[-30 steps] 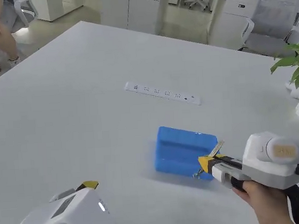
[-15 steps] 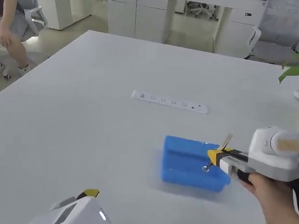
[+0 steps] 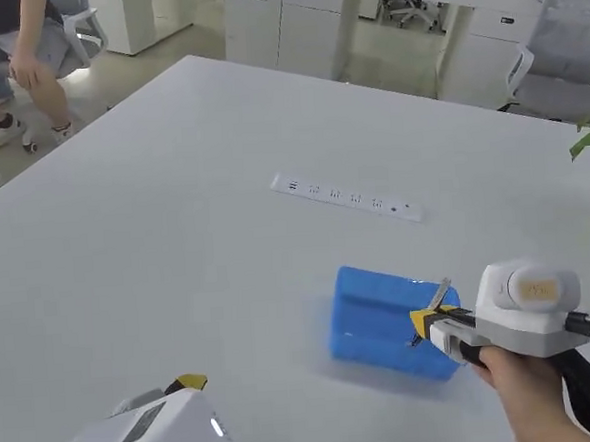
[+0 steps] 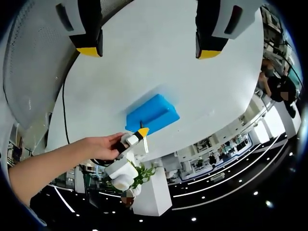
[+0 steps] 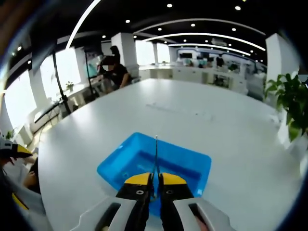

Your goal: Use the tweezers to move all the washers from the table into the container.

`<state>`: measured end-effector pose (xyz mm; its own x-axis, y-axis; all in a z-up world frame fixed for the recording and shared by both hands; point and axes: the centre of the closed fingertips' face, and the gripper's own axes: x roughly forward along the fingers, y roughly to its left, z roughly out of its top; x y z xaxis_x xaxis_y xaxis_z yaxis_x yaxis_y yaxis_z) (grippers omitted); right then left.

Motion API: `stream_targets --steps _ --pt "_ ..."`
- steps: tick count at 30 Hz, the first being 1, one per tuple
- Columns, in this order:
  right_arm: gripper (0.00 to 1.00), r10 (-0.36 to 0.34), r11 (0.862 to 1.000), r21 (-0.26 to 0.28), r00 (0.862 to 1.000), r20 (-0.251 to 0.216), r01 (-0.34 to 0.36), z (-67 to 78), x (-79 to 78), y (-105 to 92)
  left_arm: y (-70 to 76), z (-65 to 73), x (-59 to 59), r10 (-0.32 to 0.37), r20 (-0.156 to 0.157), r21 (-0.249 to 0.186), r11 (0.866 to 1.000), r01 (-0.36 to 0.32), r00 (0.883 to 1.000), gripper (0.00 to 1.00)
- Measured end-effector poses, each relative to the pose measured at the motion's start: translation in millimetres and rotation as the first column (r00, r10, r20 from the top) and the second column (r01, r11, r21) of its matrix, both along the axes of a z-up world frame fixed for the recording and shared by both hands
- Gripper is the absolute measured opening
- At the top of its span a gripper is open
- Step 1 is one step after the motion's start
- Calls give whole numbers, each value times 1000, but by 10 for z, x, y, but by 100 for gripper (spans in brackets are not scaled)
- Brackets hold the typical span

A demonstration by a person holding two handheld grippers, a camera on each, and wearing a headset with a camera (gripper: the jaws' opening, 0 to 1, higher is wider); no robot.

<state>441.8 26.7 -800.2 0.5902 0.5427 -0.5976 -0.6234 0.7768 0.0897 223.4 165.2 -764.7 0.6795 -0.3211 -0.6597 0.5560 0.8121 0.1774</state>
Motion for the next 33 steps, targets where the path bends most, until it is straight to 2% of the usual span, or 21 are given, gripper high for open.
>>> stream_targets --steps 5,11,20,25,28,33 --pt "3 8 1000 -29 1000 -14 -8 -124 -23 -2 10 -9 3 0 -5 2 1000 0 1000 80" --pt "3 4 999 -39 999 -32 -6 -196 -59 -30 32 -2 20 2 -4 8 1000 -2 1000 80" --pt "4 28 999 -28 999 -34 -29 -162 -71 0 9 17 17 -2 0 10 1000 2 1000 79" --pt "4 52 998 -21 997 -50 -53 -175 -90 40 -16 50 21 -13 8 12 1000 13 1000 79" --pt "4 46 999 -20 999 -29 -46 -126 -84 29 -23 84 14 -20 17 16 1000 19 1000 79" --pt "3 34 999 8 999 11 -34 81 -60 11 -30 121 3 -25 29 17 1000 24 999 79"
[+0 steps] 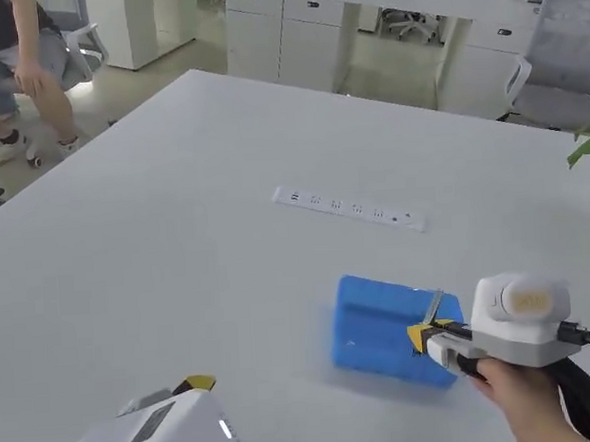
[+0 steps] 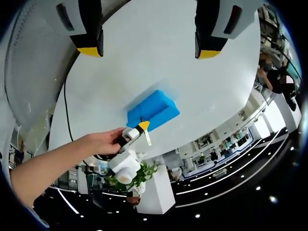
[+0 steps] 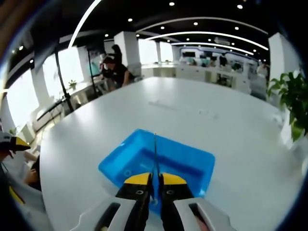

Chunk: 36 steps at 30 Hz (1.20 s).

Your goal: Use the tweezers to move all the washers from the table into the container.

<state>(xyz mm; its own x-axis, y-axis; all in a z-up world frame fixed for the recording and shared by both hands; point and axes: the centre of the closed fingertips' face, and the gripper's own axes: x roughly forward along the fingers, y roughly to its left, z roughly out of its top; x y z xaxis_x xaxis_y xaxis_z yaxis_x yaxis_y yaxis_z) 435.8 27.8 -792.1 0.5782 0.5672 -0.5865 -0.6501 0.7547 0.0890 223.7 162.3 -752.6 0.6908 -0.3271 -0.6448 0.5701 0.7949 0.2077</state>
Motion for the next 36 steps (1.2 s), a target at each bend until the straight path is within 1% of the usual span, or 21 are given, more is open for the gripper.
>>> stream_targets --steps 3,5,8,9,13,17,20,21,22,23,24,25,26,27,28,29,31,32,34,35,36 --pt "3 3 1000 19 1000 30 -4 155 -22 -19 -23 22 -3 -10 9 -2 1000 10 1000 79" --pt "3 14 1000 23 998 57 -15 321 -98 -38 -38 50 -3 -18 19 -4 1000 18 1000 79" --pt "3 37 999 25 996 79 -39 447 -187 -84 -49 100 -13 -32 33 -7 999 32 999 78" --pt "3 59 998 13 994 92 -60 484 -243 -96 -46 118 -19 -39 40 -6 999 40 998 78" --pt "2 115 993 -35 986 118 -111 546 -471 -116 -27 150 -53 -60 49 3 998 60 997 75" --pt "2 157 987 -50 982 108 -152 537 -706 -124 -11 179 -59 -69 58 6 998 68 996 69" --pt "2 254 963 -116 962 99 -242 467 -953 -92 -42 241 -51 -87 55 -14 996 88 995 62" --pt "2 291 950 -148 953 91 -276 437 -1049 -77 -62 265 -45 -96 56 -21 995 98 994 57" --pt "2 311 941 -168 946 88 -293 421 -1108 -67 -102 298 -34 -112 55 -34 993 114 992 54" --pt "2 327 935 -177 941 88 -308 413 -1157 -54 -127 322 -22 -121 58 -41 991 123 991 51" --pt "2 348 928 -179 933 89 -328 410 -1228 -22 -200 357 -21 -157 53 -61 985 160 986 46" --pt "2 365 920 -187 927 88 -345 407 -1276 -7 -235 384 -13 -173 49 -71 982 176 984 42" --pt "2 390 908 -203 916 93 -366 409 -1332 12 -297 431 5 -203 56 -83 975 207 978 38" --pt "2 406 901 -211 909 97 -380 412 -1372 29 -336 457 9 -224 54 -85 970 228 973 33" --pt "2 424 891 -219 900 96 -397 416 -1439 57 -383 495 27 -253 56 -77 963 257 966 31" --pt "2 429 889 -220 898 97 -401 417 -1457 65 -416 523 40 -272 60 -70 959 276 960 29" --pt "2 455 877 -221 886 93 -427 416 -1534 105 -508 597 59 -312 65 -72 946 316 948 26" --pt "2 471 868 -224 877 91 -443 416 -1580 126 -540 628 72 -321 67 -77 942 325 945 25" --pt "2 490 858 -223 867 90 -462 422 -1645 157 -611 681 84 -345 72 -88 932 351 936 23" --pt "2 510 847 -224 856 88 -482 427 -1705 187 -662 701 78 -367 67 -93 924 372 928 23" --pt "2 517 843 -224 851 89 -488 430 -1733 197 -694 714 71 -381 64 -96 918 386 922 23"
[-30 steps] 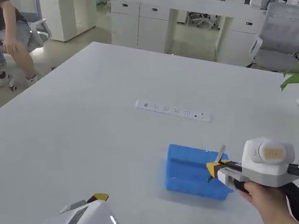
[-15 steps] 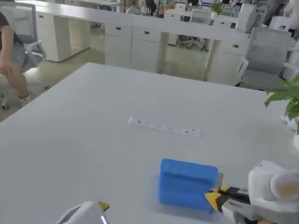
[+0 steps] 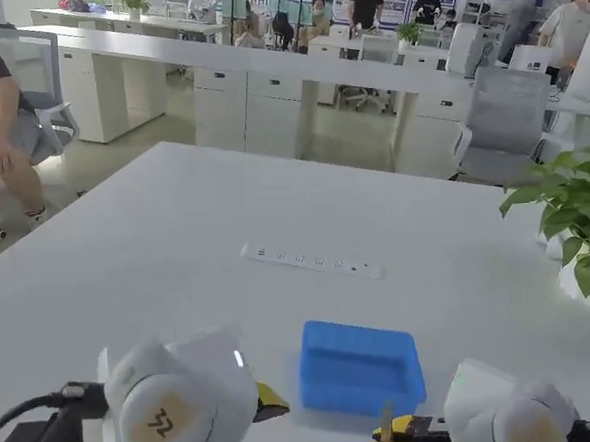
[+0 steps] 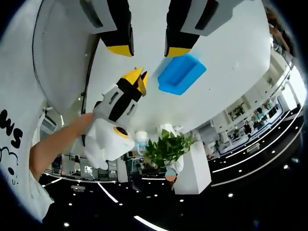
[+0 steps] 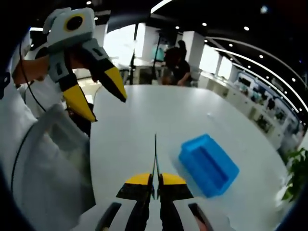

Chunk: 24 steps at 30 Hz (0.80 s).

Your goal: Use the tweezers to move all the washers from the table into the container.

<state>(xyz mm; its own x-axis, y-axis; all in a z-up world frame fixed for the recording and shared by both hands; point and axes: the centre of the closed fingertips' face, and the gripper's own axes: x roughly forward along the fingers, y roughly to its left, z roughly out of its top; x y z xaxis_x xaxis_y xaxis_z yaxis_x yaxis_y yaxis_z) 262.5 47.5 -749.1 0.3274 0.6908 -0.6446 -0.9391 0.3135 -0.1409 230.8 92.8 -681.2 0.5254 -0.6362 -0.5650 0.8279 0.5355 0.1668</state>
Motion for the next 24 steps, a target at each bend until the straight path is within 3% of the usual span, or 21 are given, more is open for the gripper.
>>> stream_targets --steps 2,4,5,7,9,12,15,18,21,23,24 --pt "2 23 1000 2 1000 -4 -23 8 -104 40 -70 43 -8 -28 0 -9 1000 28 1000 22" --pt "2 40 999 8 999 2 -40 20 -204 77 -193 81 -72 -87 -27 -55 995 85 996 21" --pt "2 51 999 13 999 0 -51 22 -265 99 -274 92 -127 -113 -73 -111 988 105 991 23" --pt "2 56 998 23 998 -6 -56 11 -349 121 -344 82 -188 -151 -124 -145 980 133 981 25" --pt "2 61 998 22 998 -13 -61 -14 -403 128 -393 84 -204 -182 -119 -150 975 164 976 21" --pt "2 70 997 20 997 -18 -69 -38 -477 118 -446 40 -273 -242 -143 -143 964 223 960 18" --pt "2 75 997 27 997 -20 -74 -10 -544 110 -500 36 -320 -299 -121 -135 950 283 947 16" --pt "3 79 996 37 997 -22 -78 24 -592 108 -622 68 -443 -383 -138 -209 913 351 913 14" --pt "3 86 996 38 996 -21 -85 30 -641 99 -643 46 -430 -400 -119 -185 908 376 909 9" --pt "3 87 996 32 996 -16 -86 16 -658 79 -663 36 -434 -422 -99 -144 902 407 901 5" --pt "3 89 996 31 996 -22 -88 12 -671 73 -677 40 -447 -430 -100 -146 898 415 897 3"
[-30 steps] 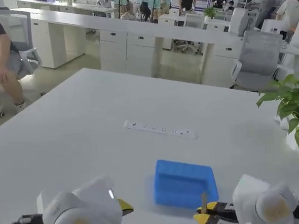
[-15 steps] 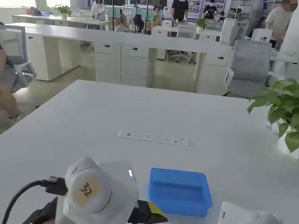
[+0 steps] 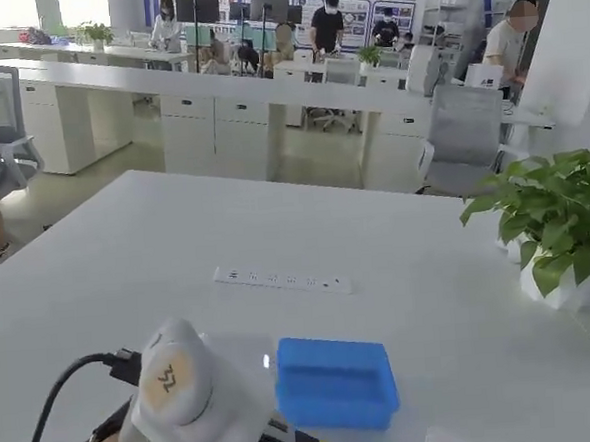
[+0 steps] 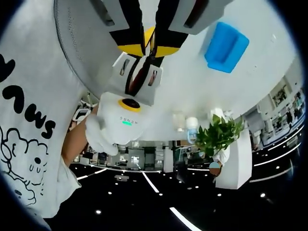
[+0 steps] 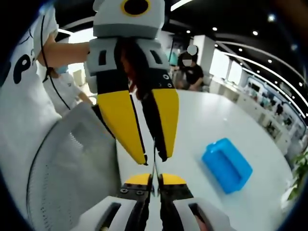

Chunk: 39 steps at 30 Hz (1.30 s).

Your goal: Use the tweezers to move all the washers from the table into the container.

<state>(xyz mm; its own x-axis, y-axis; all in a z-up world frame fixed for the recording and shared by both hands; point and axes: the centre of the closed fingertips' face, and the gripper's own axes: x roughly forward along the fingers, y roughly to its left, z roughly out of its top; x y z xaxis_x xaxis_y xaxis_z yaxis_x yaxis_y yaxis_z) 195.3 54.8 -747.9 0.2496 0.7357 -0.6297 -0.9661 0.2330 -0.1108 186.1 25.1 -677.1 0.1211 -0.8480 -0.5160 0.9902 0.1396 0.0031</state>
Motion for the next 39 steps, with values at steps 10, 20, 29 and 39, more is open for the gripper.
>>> stream_targets --steps 10,20,29,39 --pt "3 22 998 -60 999 43 -20 -77 19 -89 -72 -82 -63 -190 101 109 978 179 977 0" --pt "4 57 982 -183 996 67 -44 -377 190 -168 13 -424 130 -226 157 218 957 189 961 0" --pt "3 156 942 -305 987 29 -140 -803 220 -171 148 -904 245 -172 103 259 956 141 980 0" --pt "4 229 901 -378 973 1 -212 -1023 244 -167 284 -1259 326 -108 36 265 960 94 994 0"
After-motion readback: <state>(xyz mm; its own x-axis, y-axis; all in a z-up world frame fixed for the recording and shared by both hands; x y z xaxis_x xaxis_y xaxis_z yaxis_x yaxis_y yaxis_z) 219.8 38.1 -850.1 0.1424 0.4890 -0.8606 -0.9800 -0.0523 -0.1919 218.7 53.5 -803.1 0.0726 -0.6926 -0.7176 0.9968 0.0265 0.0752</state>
